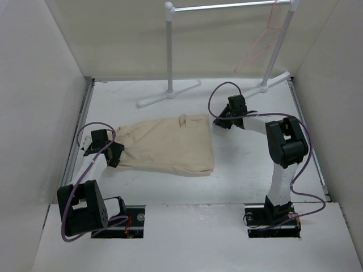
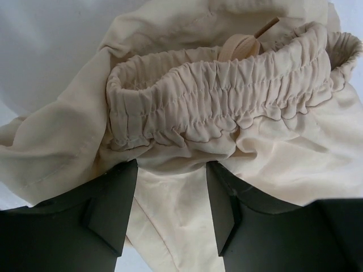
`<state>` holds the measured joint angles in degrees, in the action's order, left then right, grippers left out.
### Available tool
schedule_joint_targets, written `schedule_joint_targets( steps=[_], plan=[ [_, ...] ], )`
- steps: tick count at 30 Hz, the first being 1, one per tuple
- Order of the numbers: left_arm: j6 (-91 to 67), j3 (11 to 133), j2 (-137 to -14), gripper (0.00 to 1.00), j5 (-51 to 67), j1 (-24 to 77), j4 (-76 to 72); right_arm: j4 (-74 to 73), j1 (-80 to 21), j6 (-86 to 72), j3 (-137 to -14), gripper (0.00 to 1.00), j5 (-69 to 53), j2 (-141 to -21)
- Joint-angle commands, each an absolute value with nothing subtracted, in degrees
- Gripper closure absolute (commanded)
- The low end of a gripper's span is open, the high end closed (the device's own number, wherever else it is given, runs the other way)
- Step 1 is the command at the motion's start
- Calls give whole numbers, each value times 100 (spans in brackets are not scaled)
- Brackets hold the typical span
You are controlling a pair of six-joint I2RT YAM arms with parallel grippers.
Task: Place the trousers on the hanger
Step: Fold the trousers at the center of the board, then pick up the hanger from the clothesline.
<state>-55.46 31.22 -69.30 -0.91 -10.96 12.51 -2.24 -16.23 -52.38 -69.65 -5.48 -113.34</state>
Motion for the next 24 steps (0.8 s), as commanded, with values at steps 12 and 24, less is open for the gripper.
schedule_joint_targets(
  steps=[12,24],
  plan=[
    [-5441,4086,-5941,64,-307,969,2031,-861,-2333,-4430,-5686,46,-263,-7245],
    [-4738,4834,-6943,78,-387,3220,1345,-1318,-656,-3938,-9322,33,-738,-8584]
  ],
)
